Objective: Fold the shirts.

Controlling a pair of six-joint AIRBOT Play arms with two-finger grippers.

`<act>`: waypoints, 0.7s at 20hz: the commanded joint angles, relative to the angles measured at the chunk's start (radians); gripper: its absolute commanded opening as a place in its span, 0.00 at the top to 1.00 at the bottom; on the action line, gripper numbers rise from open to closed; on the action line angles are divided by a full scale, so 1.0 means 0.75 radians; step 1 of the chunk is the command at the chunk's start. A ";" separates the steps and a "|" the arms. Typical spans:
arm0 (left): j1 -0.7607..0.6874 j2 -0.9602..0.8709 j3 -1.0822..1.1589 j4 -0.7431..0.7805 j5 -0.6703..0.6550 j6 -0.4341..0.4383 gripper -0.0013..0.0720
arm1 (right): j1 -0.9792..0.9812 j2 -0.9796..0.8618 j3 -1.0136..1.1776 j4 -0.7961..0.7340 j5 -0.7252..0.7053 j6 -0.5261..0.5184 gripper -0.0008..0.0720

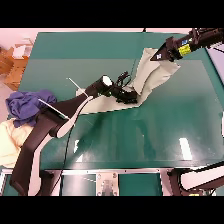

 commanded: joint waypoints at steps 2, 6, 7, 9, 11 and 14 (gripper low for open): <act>-0.003 -0.003 0.002 -0.007 -0.192 0.009 0.95 | 0.053 0.028 0.001 -0.034 0.007 0.064 0.97; 0.076 0.044 0.002 0.004 -0.445 0.003 0.96 | 0.089 0.028 -0.011 -0.172 0.011 0.072 0.97; 0.126 0.082 0.001 0.039 -0.522 -0.004 0.96 | 0.090 0.028 -0.017 -0.172 0.010 0.072 0.97; 0.262 0.201 0.001 0.192 -0.660 -0.069 0.96 | 0.090 0.027 -0.020 -0.173 0.008 0.073 0.97; 0.425 0.365 0.001 0.379 -0.745 -0.110 0.96 | 0.100 0.026 -0.021 -0.173 0.003 0.089 0.97; 0.700 0.631 0.001 0.515 -0.782 -0.117 0.96 | 0.199 0.011 -0.021 -0.173 -0.064 0.103 0.97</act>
